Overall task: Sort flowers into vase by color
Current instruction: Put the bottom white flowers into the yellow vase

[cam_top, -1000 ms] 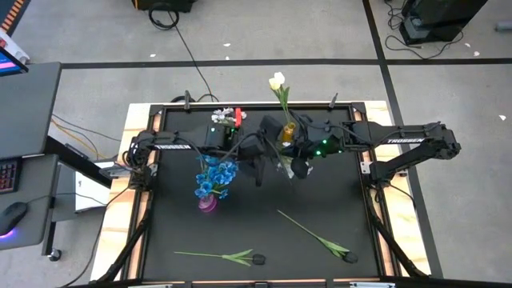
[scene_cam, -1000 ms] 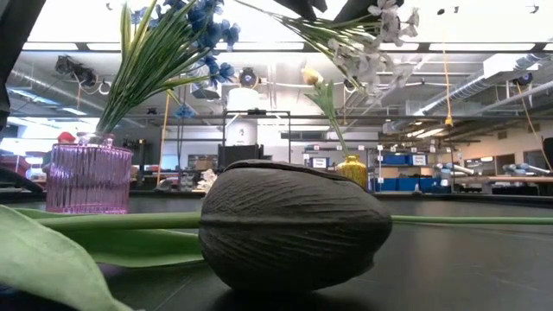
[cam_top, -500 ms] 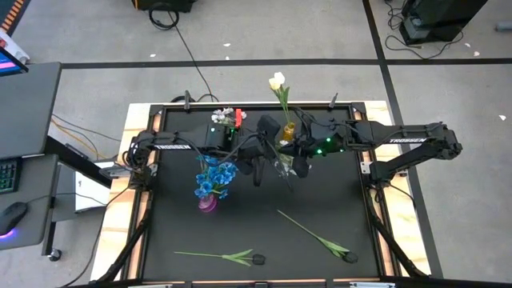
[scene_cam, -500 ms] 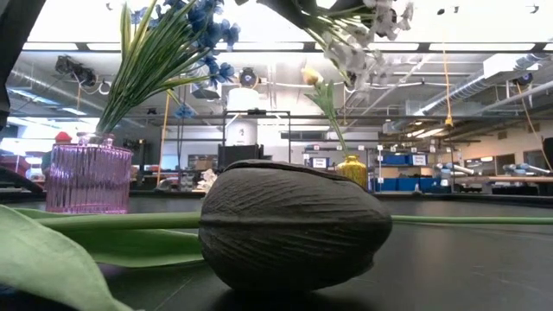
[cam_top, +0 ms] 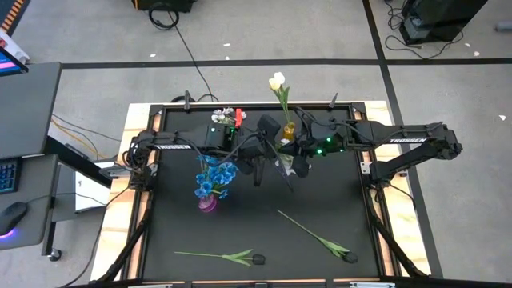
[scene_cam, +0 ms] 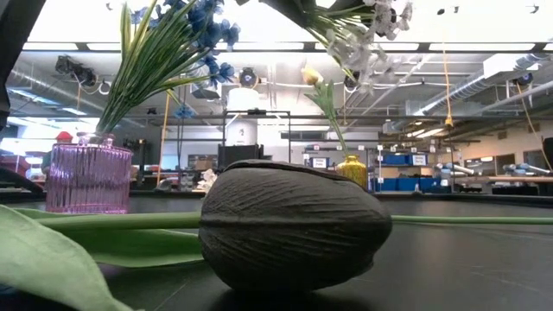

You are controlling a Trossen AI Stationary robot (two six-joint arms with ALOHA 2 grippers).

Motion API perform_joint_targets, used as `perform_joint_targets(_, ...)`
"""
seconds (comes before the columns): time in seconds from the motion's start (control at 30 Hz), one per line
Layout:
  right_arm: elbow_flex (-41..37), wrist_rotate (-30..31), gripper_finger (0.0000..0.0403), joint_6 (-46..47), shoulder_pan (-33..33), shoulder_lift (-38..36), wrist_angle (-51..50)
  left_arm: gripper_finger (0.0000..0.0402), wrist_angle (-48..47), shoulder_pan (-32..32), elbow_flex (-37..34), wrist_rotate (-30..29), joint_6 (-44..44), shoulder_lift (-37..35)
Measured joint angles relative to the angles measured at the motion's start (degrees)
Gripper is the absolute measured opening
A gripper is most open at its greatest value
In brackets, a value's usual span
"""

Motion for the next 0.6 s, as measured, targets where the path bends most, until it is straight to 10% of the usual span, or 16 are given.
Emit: perform_joint_targets(0.6, 0.0, 0.13, 0.0012, -0.85, 0.0, 0.0, -0.01, 0.0042, 1.55, 0.01, 0.0, 0.02, 0.0, -0.02)
